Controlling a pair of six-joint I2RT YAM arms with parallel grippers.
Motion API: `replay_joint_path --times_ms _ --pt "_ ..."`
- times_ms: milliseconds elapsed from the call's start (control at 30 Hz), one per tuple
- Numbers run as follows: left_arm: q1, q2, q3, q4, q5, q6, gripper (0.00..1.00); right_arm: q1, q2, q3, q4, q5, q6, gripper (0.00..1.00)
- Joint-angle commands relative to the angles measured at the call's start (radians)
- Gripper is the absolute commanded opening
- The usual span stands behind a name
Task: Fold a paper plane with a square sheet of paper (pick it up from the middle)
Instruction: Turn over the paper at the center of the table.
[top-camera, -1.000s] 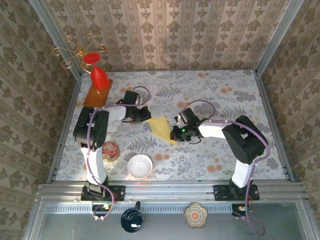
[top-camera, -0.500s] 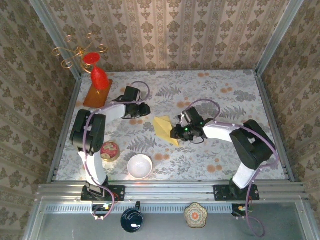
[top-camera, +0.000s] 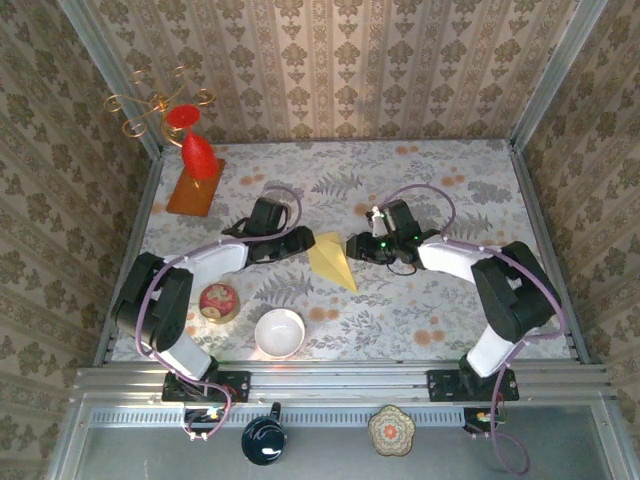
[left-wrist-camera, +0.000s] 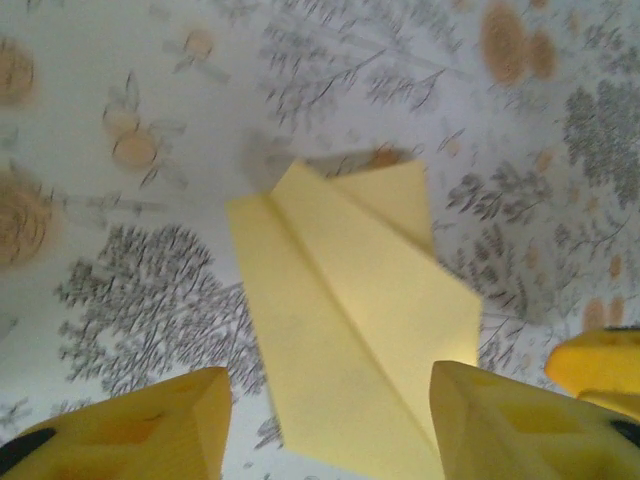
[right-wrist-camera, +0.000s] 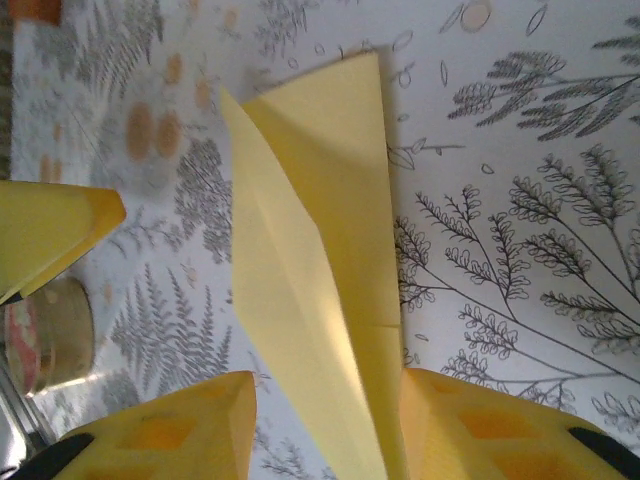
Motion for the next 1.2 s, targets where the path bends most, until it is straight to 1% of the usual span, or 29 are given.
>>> replay_joint_path --times_ms 0,167,333,433,500,633,700,767,933,1167 --pt "-0.001 -0.042 -0.049 0.095 0.03 -0.086 0.59 -0.003 0.055 0.057 0.015 -0.059 -0.073 0.42" --pt "0.001 -0.041 -0.075 0.116 0.044 -0.095 0.6 -0.003 0.136 0.106 0.042 -0.132 -0.108 0.38" --pt "0.002 -0.037 -0.072 0.12 0.051 -0.101 0.6 -0.004 0.182 0.128 0.057 -0.138 -0.125 0.37" --pt "0.004 -0.035 -0.067 0.118 0.057 -0.098 0.6 -0.004 0.198 0.132 0.072 -0.158 -0.134 0.33" --pt "0.004 -0.035 -0.066 0.117 0.06 -0.099 0.6 -0.004 0.208 0.137 0.076 -0.172 -0.142 0.29" --pt "0.011 -0.046 -0.069 0.116 0.065 -0.101 0.6 -0.006 0.211 0.14 0.087 -0.177 -0.154 0.12" --pt "0.015 -0.061 -0.071 0.117 0.07 -0.102 0.6 -0.007 0.192 0.136 0.106 -0.178 -0.15 0.05" --pt "0.019 -0.081 -0.072 0.123 0.079 -0.101 0.6 -0.012 0.155 0.119 0.153 -0.185 -0.131 0.03" --pt "0.022 -0.137 -0.078 0.174 0.134 -0.09 0.6 -0.037 0.033 0.075 0.267 -0.201 -0.033 0.01" --pt "0.01 -0.148 -0.085 0.397 0.29 -0.126 0.61 -0.063 -0.092 0.037 0.405 -0.246 0.173 0.01"
